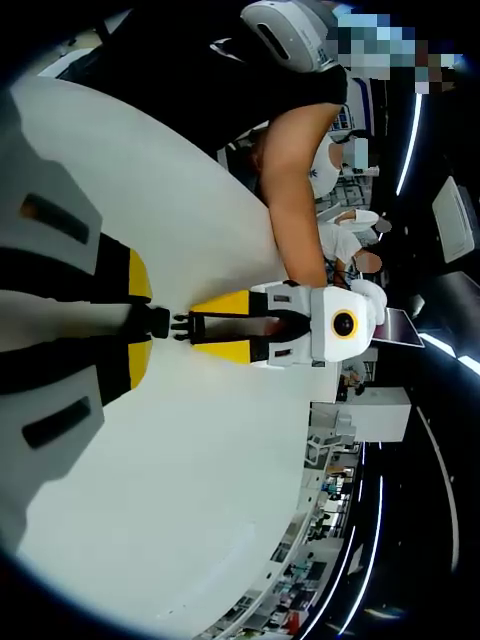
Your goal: Snap the two parts of the plastic buckle together until the buckle closes and remains connected.
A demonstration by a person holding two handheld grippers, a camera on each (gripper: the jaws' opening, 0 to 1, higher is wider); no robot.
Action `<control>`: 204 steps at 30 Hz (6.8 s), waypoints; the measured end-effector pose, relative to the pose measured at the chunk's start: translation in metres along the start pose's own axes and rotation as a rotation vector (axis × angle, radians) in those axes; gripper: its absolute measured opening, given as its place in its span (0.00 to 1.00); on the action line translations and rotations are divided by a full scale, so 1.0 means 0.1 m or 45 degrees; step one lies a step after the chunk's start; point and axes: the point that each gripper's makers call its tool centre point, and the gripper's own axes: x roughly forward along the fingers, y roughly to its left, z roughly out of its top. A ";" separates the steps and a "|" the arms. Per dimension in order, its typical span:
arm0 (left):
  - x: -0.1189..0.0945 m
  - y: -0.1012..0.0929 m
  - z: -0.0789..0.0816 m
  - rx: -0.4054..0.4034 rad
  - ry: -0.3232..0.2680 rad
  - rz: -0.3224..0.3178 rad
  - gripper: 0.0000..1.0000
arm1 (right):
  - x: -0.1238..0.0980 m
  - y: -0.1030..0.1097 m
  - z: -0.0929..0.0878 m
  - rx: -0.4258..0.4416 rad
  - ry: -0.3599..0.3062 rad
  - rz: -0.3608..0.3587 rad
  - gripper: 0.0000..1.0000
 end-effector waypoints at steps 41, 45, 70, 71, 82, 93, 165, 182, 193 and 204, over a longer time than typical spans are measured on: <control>0.04 -0.07 0.01 -0.006 -0.013 -0.038 0.10 | 0.05 0.04 0.03 -0.008 -0.015 0.014 0.10; 0.05 -0.07 0.02 -0.006 -0.012 -0.037 0.10 | 0.05 0.03 0.03 -0.007 -0.018 0.017 0.10; 0.05 -0.04 0.04 -0.046 0.006 -0.009 0.10 | 0.04 -0.02 0.03 -0.018 -0.031 -0.019 0.10; 0.06 -0.04 0.04 -0.046 0.009 -0.006 0.10 | 0.04 -0.02 0.03 -0.015 -0.028 -0.019 0.10; 0.10 -0.06 0.05 -0.006 -0.004 -0.029 0.09 | 0.06 0.02 0.03 -0.012 -0.023 0.002 0.10; 0.15 -0.06 0.07 -0.008 0.001 -0.032 0.08 | 0.06 0.00 0.03 -0.033 -0.021 0.002 0.09; -0.43 0.73 0.79 0.090 -0.417 0.603 1.00 | -0.22 -0.39 0.41 0.031 -0.247 -0.250 0.09; -0.98 1.27 0.72 0.090 -0.364 1.097 1.00 | -0.56 -0.88 0.52 0.061 -0.351 -0.601 0.09; -1.26 1.54 0.47 -0.066 -0.328 1.272 1.00 | -0.73 -1.13 0.41 0.104 -0.324 -0.793 0.09; -1.27 1.57 0.34 -0.118 -0.279 1.291 1.00 | -0.76 -1.20 0.34 0.141 -0.300 -0.845 0.09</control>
